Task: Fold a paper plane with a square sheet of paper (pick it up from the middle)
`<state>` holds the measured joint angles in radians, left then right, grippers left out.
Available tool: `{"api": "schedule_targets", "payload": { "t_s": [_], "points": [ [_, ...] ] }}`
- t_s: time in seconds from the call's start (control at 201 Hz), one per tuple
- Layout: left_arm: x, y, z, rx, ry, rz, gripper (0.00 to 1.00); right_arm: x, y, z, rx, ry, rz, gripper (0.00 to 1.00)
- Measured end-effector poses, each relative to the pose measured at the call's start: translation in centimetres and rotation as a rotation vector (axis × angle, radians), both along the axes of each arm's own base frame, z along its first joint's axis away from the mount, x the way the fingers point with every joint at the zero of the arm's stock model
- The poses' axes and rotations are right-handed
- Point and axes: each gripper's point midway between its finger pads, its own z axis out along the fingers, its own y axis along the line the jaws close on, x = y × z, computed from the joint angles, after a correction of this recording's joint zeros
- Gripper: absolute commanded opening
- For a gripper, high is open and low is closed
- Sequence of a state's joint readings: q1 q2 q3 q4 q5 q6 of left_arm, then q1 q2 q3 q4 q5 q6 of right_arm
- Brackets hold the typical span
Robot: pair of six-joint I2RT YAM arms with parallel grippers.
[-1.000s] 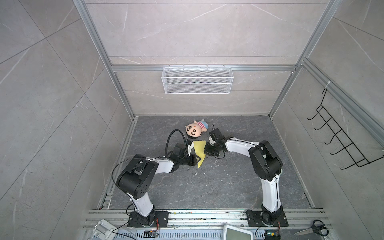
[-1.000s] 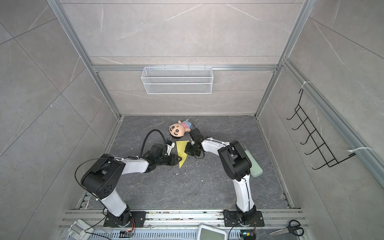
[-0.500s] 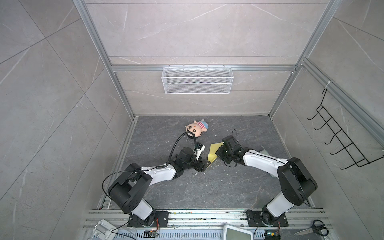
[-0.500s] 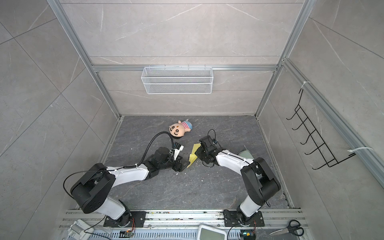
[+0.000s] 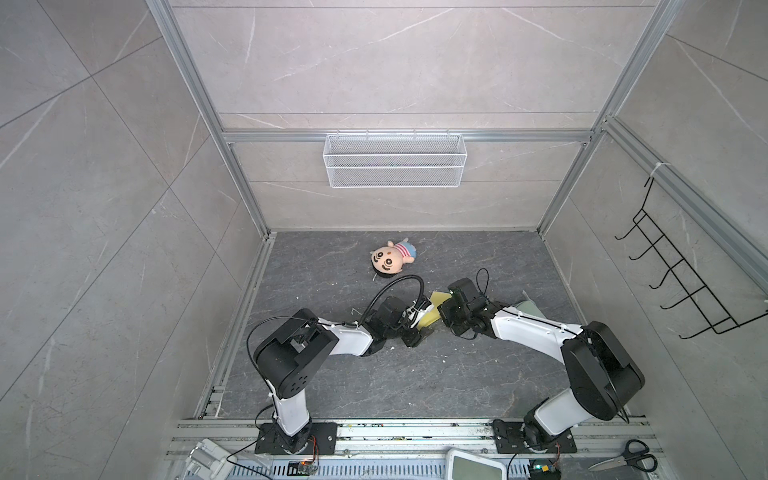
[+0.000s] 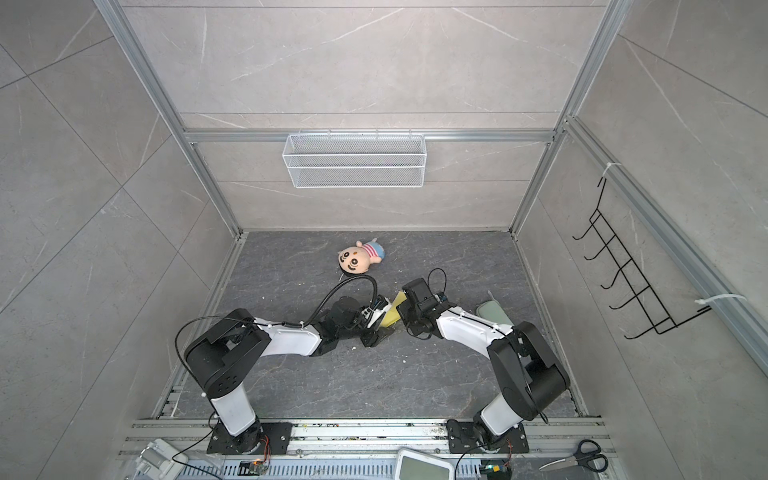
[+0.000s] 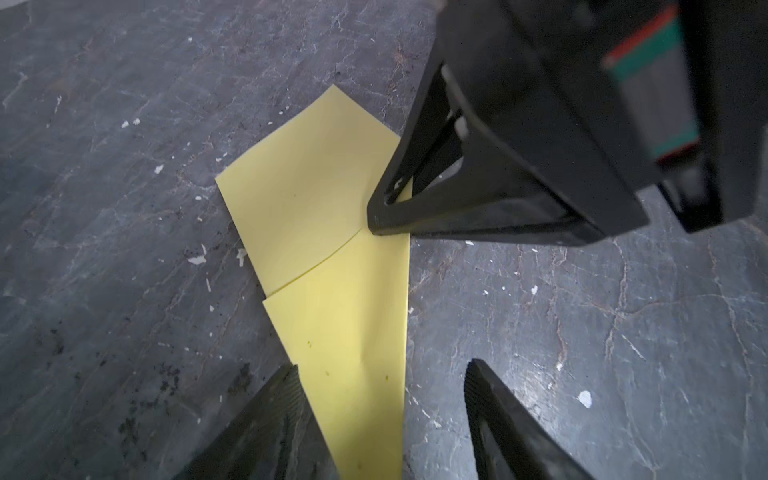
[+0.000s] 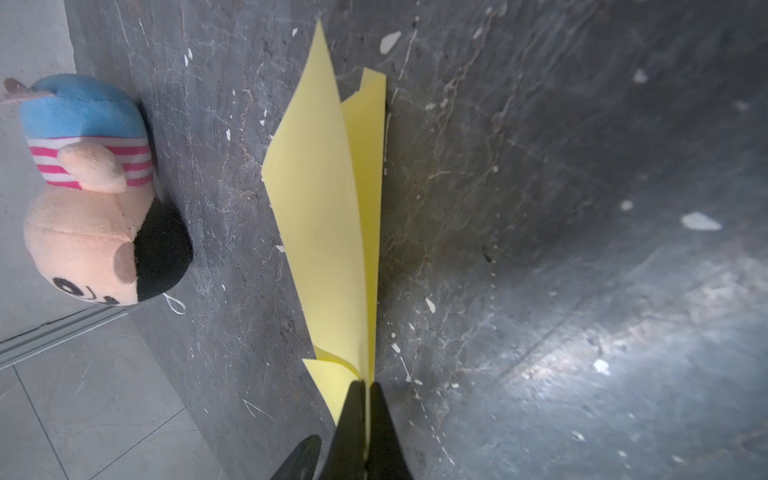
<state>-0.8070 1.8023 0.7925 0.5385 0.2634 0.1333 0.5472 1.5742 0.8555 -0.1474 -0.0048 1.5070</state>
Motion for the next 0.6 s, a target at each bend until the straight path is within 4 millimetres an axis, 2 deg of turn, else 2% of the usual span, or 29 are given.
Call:
{"api": "schedule_targets", "payload": {
  "t_s": [0.149,0.344,0.508,0.597],
  "points": [
    [0.3,-0.4,-0.6,0.019,-0.043,-0.028,0.48,-0.2,0.3,0.0,0.031,0.021,-0.015,0.00],
    [0.4,-0.4,-1.4,0.042,-0.067,-0.046,0.39,-0.5,0.7,0.0,0.066,0.045,-0.021,0.00],
    [0.7,-0.3,-1.8,0.056,-0.085,-0.045,0.24,-0.6,0.7,-0.2,0.079,0.062,-0.025,0.00],
    [0.8,-0.3,-1.8,0.058,-0.094,-0.040,0.20,-0.6,0.6,-0.2,0.085,0.066,-0.027,0.13]
  ]
}}
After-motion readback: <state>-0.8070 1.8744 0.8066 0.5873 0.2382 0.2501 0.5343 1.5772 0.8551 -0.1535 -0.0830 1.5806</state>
